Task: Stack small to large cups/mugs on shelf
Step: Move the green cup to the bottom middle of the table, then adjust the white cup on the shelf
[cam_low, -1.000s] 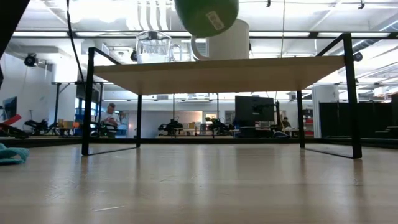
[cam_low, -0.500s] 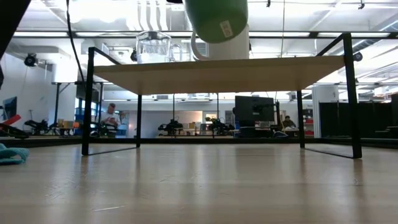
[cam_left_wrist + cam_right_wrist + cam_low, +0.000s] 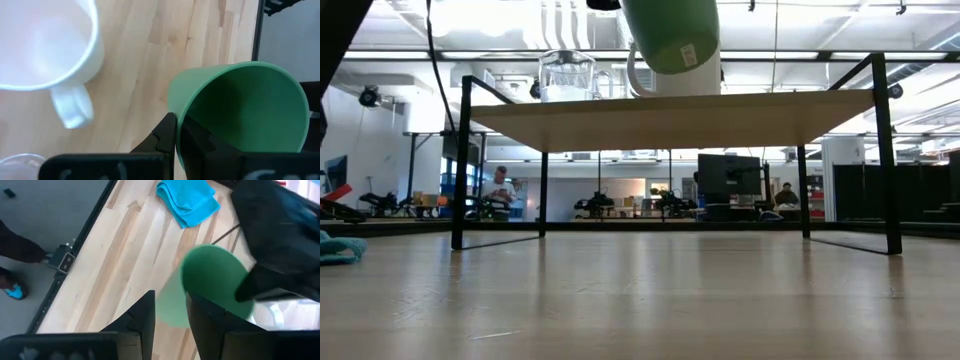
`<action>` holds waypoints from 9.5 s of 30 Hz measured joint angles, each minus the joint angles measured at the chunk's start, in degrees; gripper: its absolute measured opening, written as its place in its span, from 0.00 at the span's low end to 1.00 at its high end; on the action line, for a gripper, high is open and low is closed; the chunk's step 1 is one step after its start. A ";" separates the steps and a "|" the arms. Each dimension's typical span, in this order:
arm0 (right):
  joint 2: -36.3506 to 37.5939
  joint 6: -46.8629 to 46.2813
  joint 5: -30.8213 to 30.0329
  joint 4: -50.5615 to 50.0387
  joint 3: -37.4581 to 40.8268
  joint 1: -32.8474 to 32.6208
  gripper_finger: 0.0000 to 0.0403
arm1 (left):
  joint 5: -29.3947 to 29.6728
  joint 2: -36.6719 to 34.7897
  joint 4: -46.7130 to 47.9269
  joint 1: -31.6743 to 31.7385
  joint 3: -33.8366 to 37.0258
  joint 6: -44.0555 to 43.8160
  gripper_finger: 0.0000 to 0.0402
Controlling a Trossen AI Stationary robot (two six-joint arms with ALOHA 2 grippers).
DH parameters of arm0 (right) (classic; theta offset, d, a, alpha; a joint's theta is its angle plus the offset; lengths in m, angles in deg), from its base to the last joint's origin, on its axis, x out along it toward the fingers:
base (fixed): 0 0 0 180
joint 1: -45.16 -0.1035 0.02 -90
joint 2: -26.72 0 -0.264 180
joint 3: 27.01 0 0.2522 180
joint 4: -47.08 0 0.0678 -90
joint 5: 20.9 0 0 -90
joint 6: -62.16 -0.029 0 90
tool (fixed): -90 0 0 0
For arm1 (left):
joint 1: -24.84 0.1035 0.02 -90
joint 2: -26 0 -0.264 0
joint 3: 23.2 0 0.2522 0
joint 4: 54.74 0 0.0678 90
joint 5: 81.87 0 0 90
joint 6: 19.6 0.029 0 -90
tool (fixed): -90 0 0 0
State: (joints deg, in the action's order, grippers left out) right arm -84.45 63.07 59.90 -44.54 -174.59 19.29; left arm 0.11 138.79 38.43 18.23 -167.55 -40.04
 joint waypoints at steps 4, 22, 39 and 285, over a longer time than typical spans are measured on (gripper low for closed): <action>-0.11 3.21 -0.35 0.66 -0.02 0.00 0.26 | -0.04 -0.33 0.21 -0.02 -0.07 1.57 0.00; -1.66 10.47 -1.39 2.00 0.00 0.00 0.26 | -0.02 -0.33 3.37 -0.13 0.00 4.69 0.00; -0.59 -0.68 -8.84 -3.01 0.00 -3.80 0.26 | 0.57 -0.41 5.05 2.95 0.04 3.97 0.00; 28.13 -30.48 -17.85 7.09 50.88 19.56 0.18 | 22.02 -37.42 -18.92 -11.74 22.25 -11.85 0.19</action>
State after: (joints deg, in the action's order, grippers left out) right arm -56.32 32.59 42.05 -37.45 -123.70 38.85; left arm 22.13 101.37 19.51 6.50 -145.30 -51.90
